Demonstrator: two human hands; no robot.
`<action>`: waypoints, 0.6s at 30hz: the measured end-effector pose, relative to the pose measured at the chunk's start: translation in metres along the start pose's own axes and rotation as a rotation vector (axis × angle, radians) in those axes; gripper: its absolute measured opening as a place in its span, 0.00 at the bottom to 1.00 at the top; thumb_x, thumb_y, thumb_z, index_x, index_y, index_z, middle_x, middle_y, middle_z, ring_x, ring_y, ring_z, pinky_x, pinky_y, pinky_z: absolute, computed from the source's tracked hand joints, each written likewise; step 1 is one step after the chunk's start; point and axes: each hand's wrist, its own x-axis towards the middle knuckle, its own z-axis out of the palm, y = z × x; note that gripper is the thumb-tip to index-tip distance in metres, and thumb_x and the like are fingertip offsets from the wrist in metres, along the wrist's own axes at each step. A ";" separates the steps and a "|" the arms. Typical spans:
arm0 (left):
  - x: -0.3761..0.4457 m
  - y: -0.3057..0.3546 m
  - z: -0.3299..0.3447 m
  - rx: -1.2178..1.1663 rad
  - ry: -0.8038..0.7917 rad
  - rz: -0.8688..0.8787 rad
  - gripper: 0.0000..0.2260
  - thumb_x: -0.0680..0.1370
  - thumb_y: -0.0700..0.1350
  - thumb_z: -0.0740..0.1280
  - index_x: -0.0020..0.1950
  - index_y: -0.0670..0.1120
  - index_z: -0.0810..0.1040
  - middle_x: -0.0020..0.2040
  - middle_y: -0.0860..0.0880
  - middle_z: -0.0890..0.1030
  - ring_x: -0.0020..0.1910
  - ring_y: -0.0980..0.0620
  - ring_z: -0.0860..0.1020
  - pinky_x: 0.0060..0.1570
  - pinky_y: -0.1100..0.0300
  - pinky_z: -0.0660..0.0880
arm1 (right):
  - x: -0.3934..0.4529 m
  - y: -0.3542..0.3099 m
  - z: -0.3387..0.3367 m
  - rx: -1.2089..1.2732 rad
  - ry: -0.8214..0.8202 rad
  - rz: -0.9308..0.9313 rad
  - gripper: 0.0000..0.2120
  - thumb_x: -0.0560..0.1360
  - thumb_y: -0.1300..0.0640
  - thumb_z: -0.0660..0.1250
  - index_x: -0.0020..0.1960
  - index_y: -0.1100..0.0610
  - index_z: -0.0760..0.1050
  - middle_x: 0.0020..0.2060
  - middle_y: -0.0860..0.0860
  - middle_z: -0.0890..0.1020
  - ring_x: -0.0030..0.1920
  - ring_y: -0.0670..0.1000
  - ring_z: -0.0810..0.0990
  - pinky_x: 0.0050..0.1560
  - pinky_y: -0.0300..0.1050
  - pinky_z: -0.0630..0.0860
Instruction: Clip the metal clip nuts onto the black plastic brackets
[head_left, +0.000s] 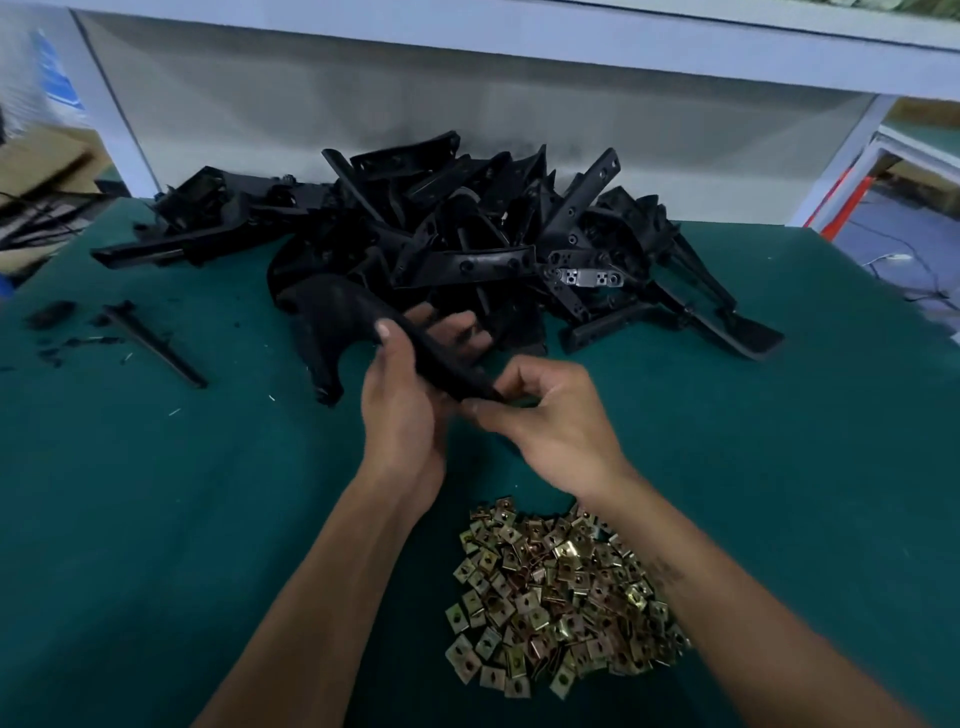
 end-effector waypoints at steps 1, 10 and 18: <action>0.001 0.005 0.004 -0.012 0.047 0.034 0.21 0.85 0.59 0.52 0.67 0.46 0.72 0.55 0.46 0.85 0.55 0.45 0.84 0.58 0.47 0.78 | 0.001 0.002 -0.001 -0.107 0.014 -0.054 0.12 0.72 0.57 0.79 0.36 0.59 0.77 0.30 0.53 0.79 0.30 0.48 0.75 0.32 0.44 0.70; -0.012 0.025 0.029 0.453 0.121 0.582 0.15 0.83 0.59 0.58 0.38 0.56 0.71 0.30 0.54 0.74 0.27 0.54 0.70 0.27 0.57 0.68 | -0.007 0.002 -0.007 -0.184 -0.284 -0.031 0.10 0.79 0.55 0.72 0.59 0.53 0.85 0.45 0.40 0.86 0.46 0.39 0.83 0.47 0.35 0.77; -0.007 0.009 -0.010 1.695 0.046 0.780 0.23 0.82 0.67 0.44 0.39 0.52 0.62 0.27 0.54 0.63 0.26 0.48 0.62 0.29 0.61 0.52 | -0.051 0.041 -0.086 -0.175 -0.197 0.049 0.08 0.74 0.60 0.75 0.51 0.50 0.86 0.48 0.44 0.83 0.53 0.47 0.81 0.58 0.45 0.75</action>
